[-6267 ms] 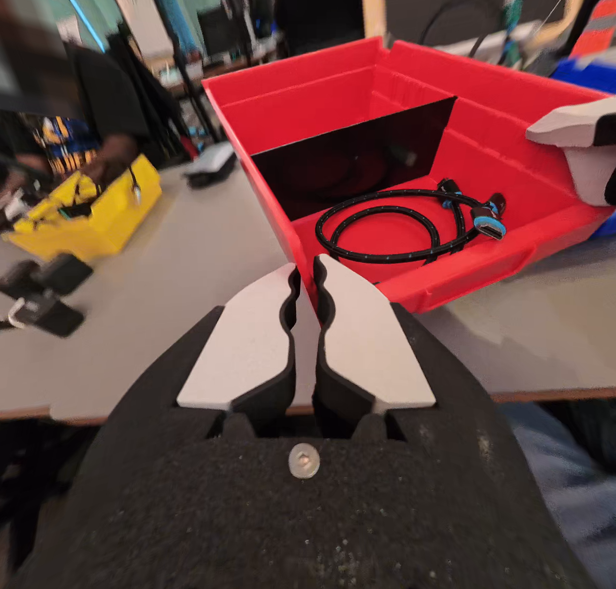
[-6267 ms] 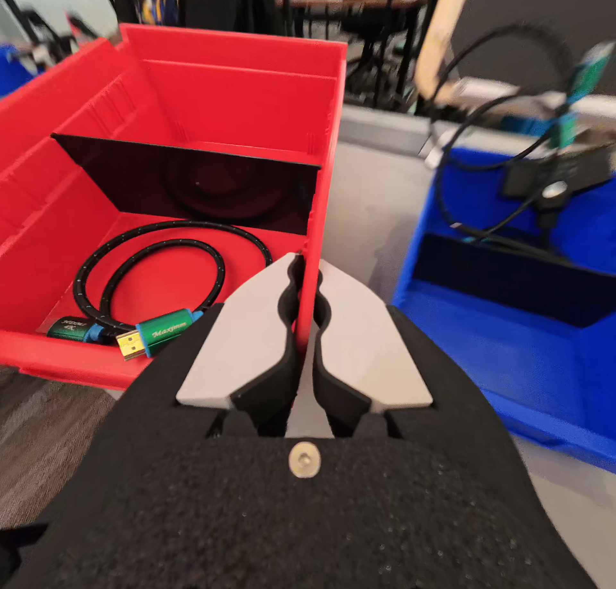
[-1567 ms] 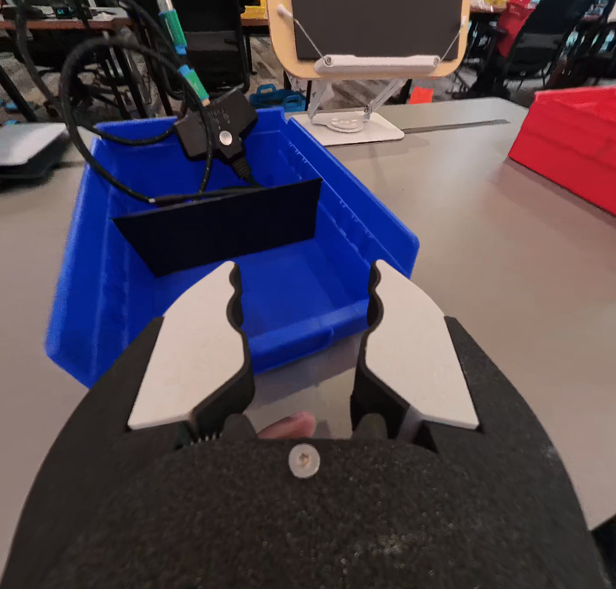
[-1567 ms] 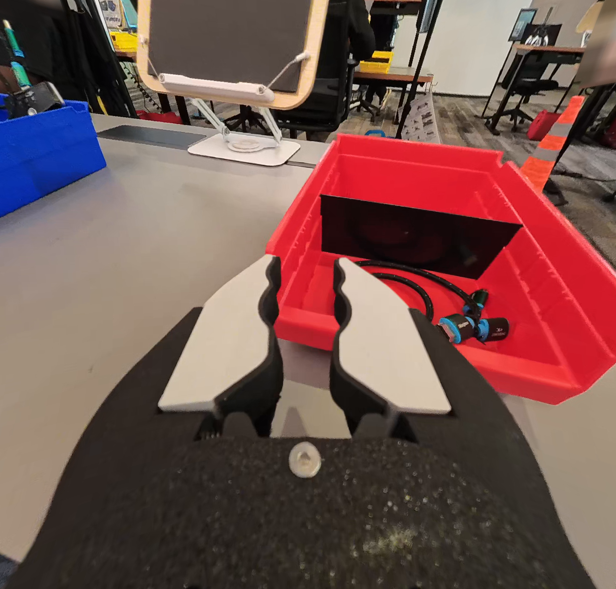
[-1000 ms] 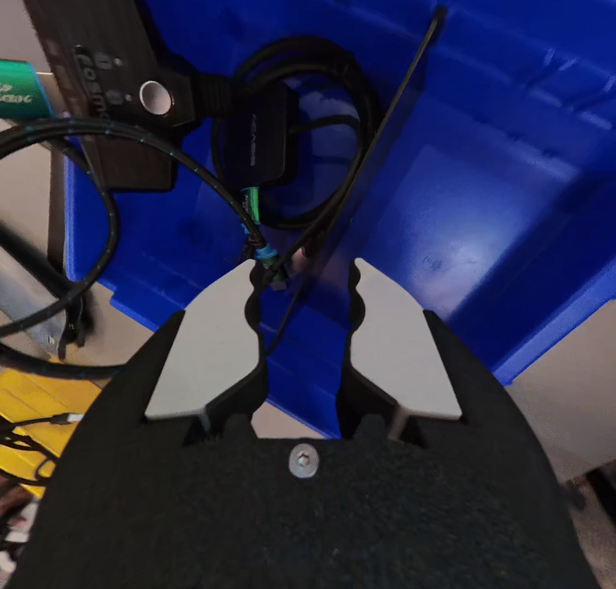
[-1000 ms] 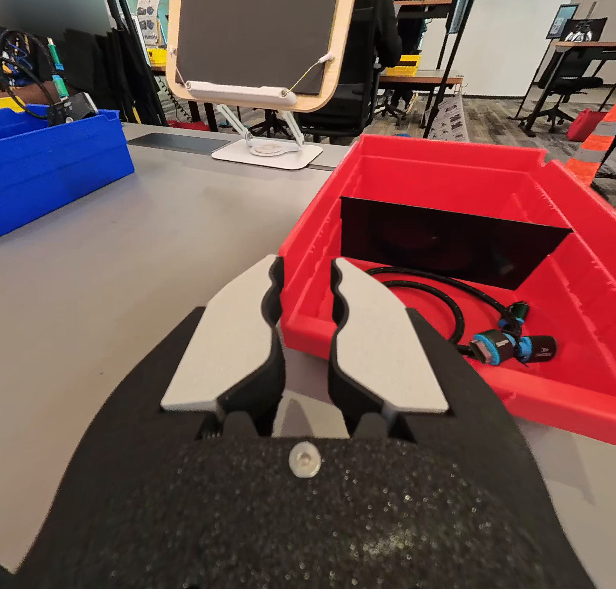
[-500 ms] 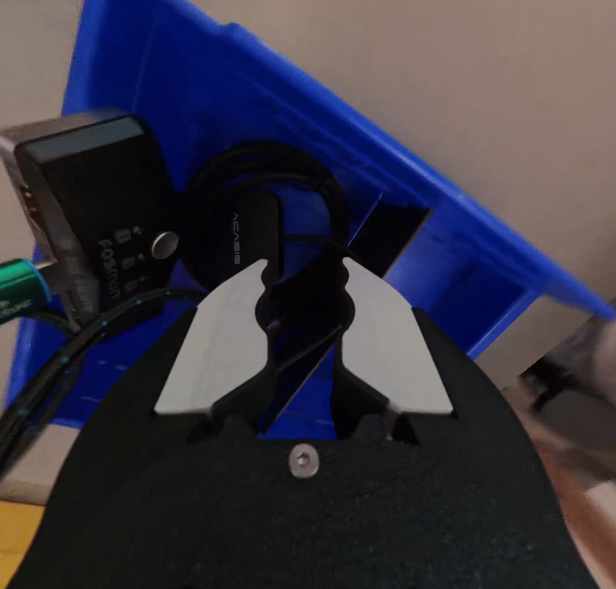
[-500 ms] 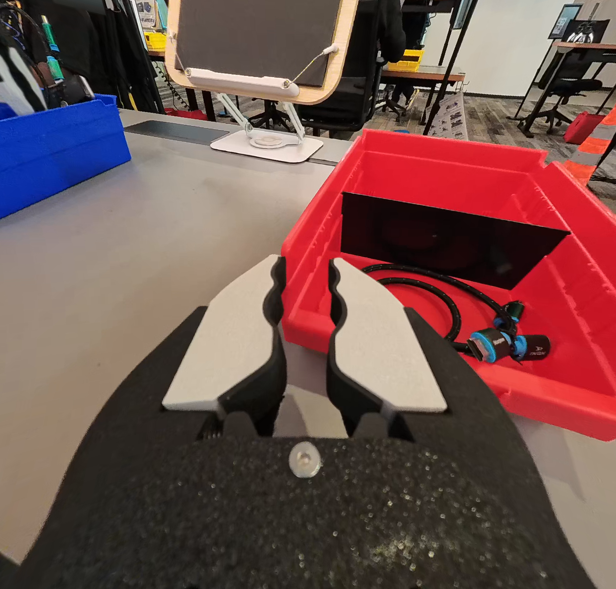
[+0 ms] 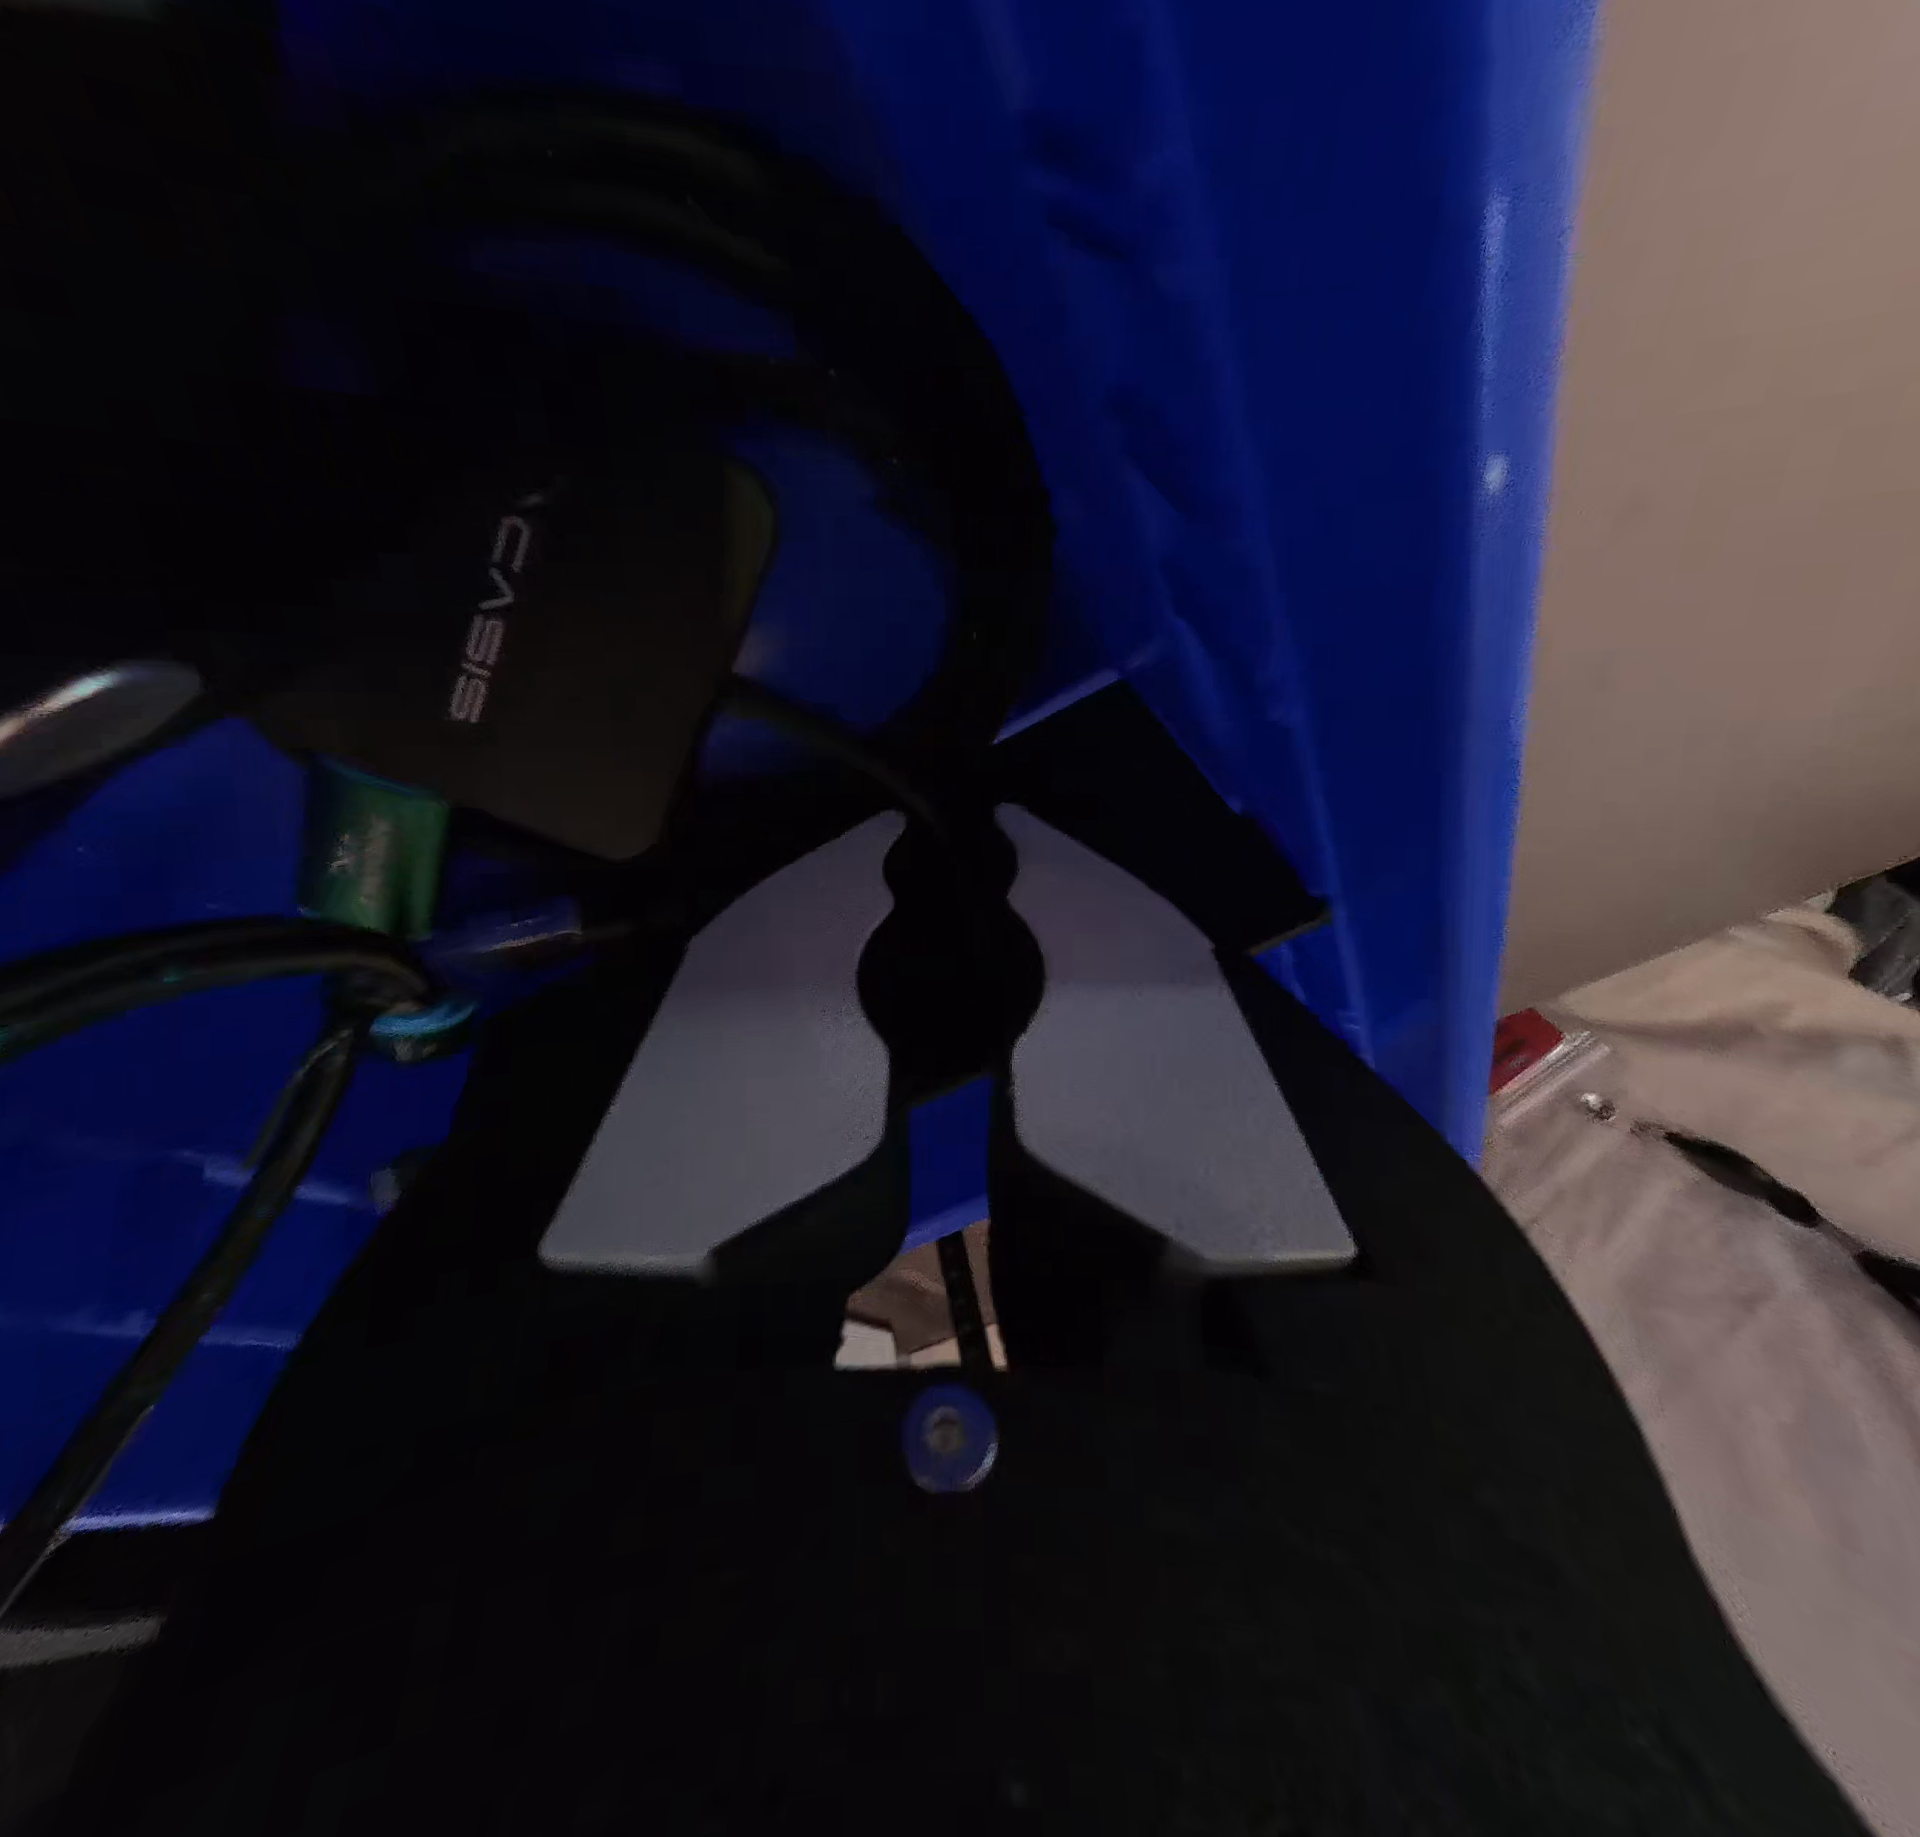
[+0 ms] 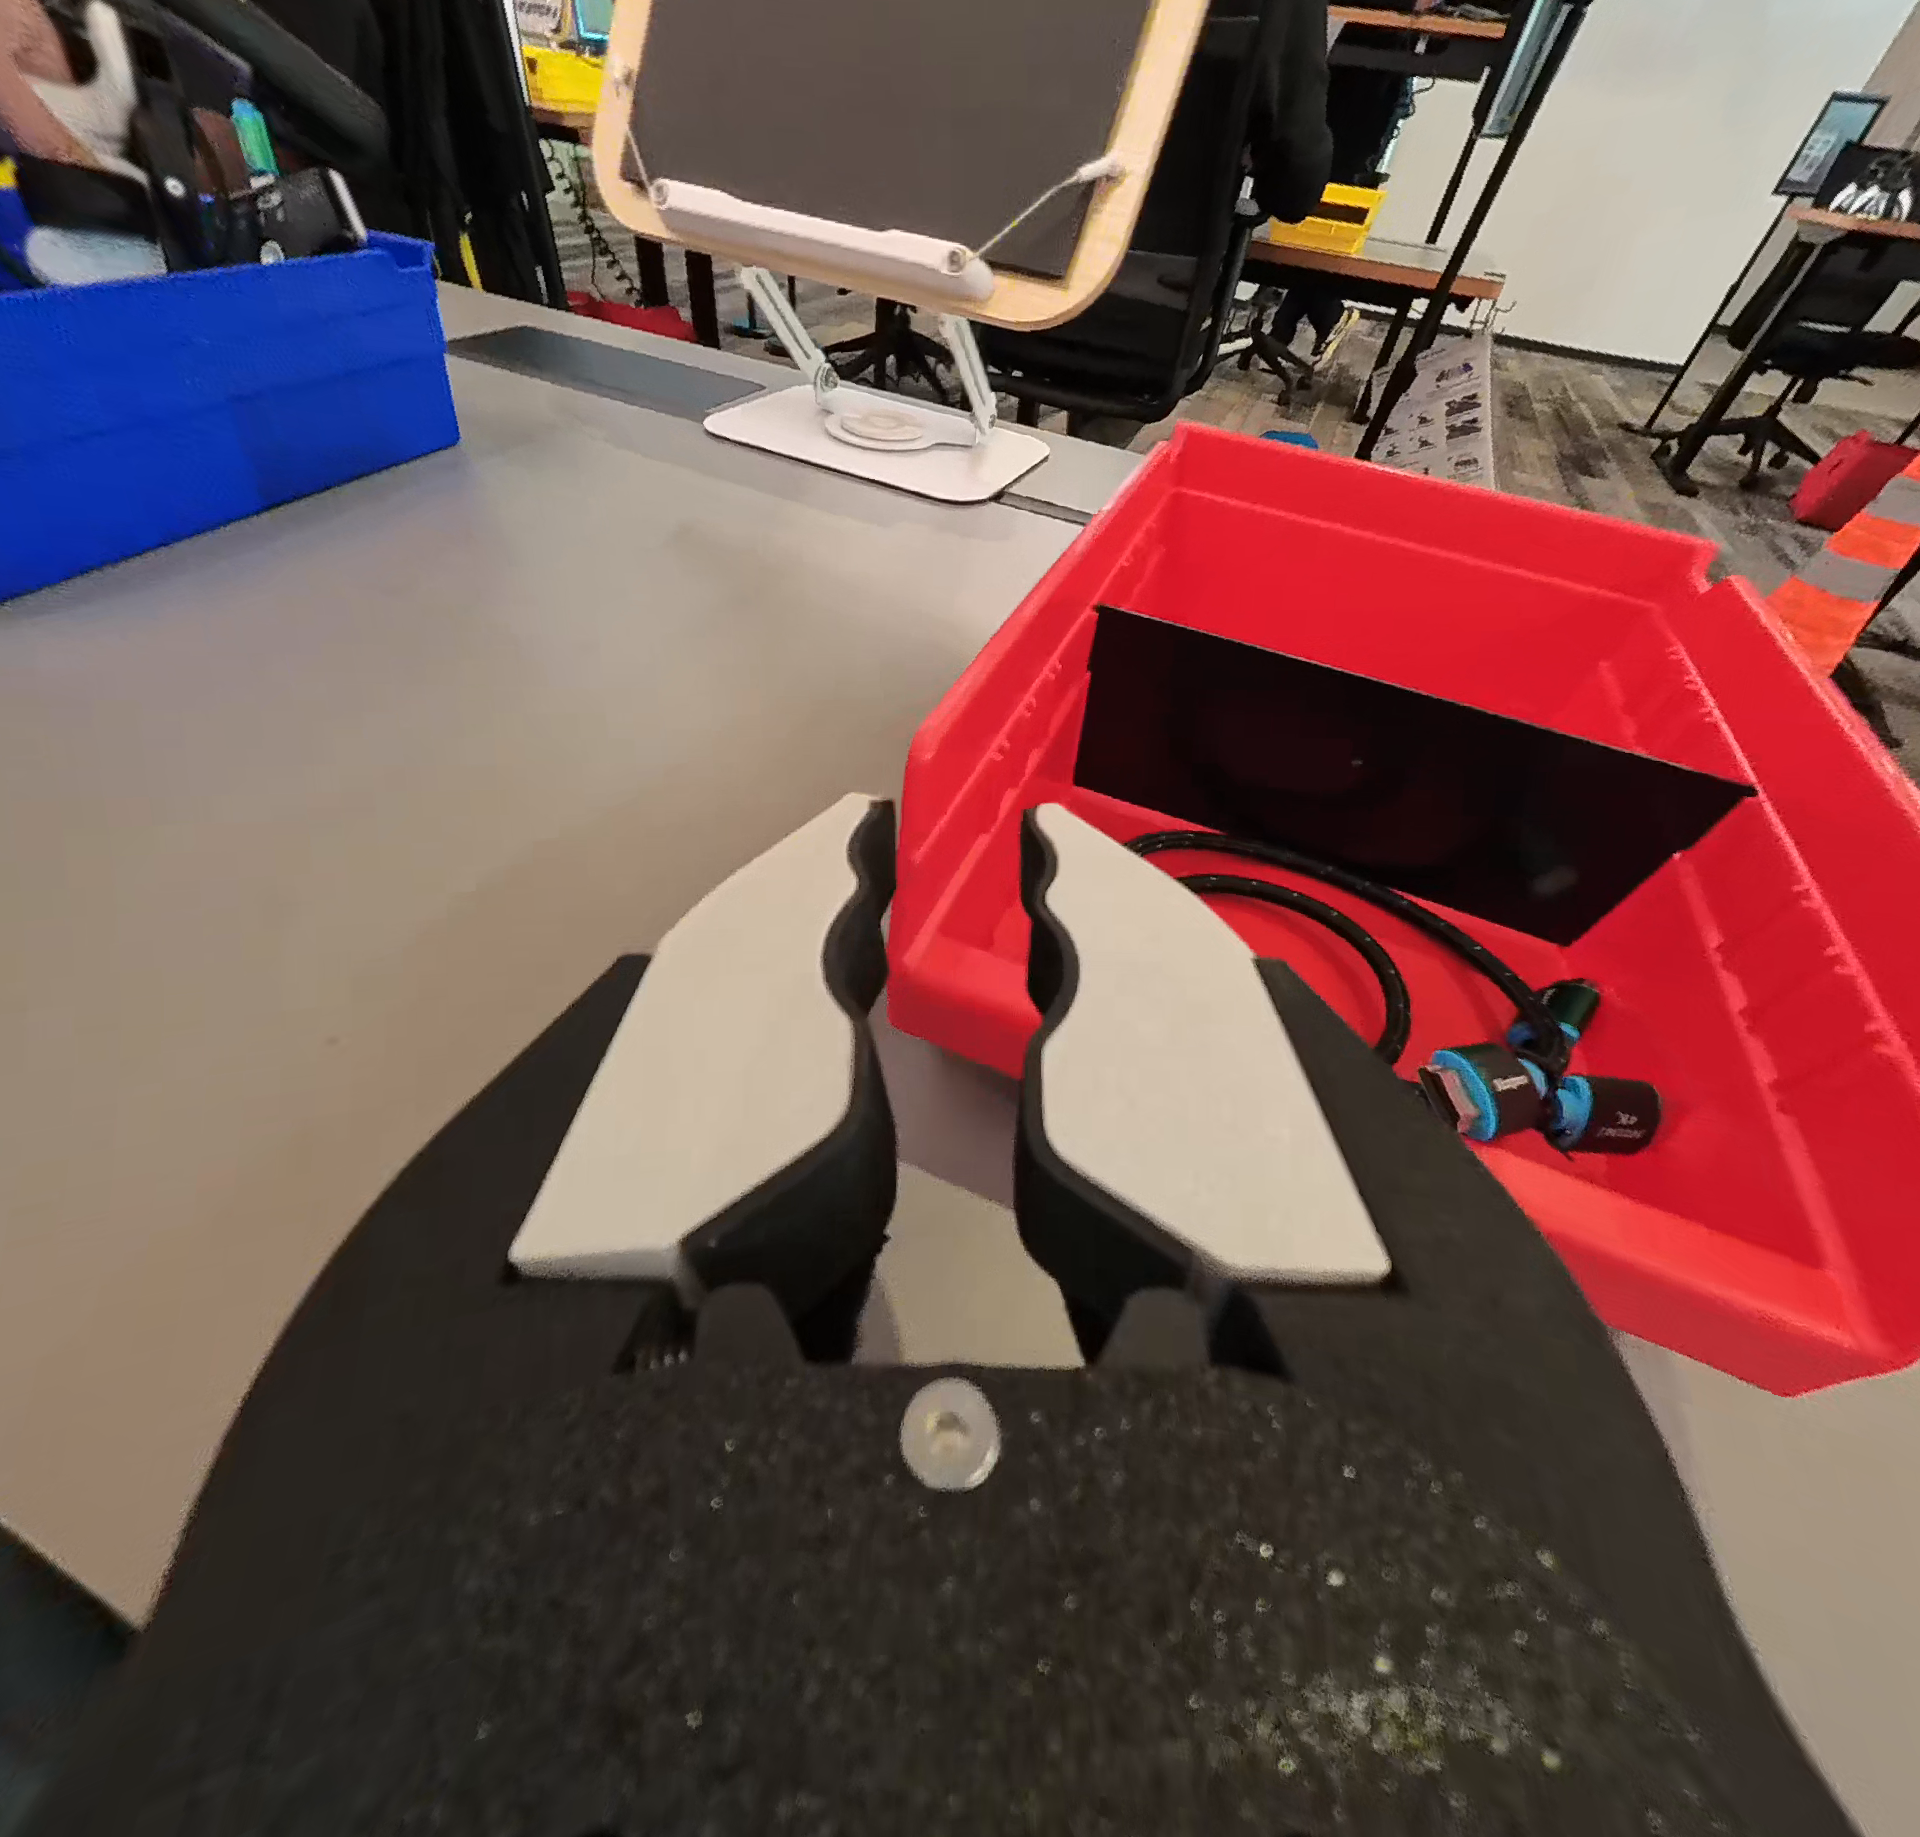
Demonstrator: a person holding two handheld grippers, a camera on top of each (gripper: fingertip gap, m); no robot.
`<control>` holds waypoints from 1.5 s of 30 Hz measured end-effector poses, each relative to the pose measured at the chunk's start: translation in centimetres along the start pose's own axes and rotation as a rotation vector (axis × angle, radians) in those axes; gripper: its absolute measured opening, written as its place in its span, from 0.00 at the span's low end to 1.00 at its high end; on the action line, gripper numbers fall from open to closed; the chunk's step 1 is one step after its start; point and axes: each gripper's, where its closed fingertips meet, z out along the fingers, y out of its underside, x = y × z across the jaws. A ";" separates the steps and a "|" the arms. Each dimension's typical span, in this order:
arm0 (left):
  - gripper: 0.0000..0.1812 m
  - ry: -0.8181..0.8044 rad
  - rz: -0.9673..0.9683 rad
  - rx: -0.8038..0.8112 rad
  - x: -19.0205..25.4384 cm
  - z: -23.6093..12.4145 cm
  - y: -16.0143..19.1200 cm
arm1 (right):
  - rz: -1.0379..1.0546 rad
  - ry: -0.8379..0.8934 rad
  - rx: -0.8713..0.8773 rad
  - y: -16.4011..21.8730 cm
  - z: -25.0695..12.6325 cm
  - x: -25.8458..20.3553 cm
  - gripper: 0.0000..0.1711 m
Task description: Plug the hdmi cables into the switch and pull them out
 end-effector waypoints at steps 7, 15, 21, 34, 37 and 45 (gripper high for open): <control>0.02 0.036 0.100 0.142 0.8 -2.7 1.4 | -0.055 -0.011 -0.013 0.2 -0.3 -0.6 0.13; 0.02 0.156 0.364 0.486 4.5 -11.1 6.4 | -0.037 -0.132 0.025 -1.2 1.0 -3.7 0.13; 0.02 0.409 0.580 0.760 10.1 -17.4 6.6 | 0.009 -0.379 0.055 -4.9 5.0 -9.6 0.20; 0.02 0.733 1.033 0.829 24.7 -18.0 6.1 | 0.285 -0.818 0.167 -16.2 14.8 -14.9 0.32; 0.02 0.800 1.067 0.792 27.0 -16.1 6.0 | 0.394 -0.930 0.224 -17.2 14.6 -15.3 0.32; 0.04 0.526 0.950 0.810 26.0 -9.2 1.0 | 0.107 -0.804 0.139 -13.7 13.8 -15.0 0.08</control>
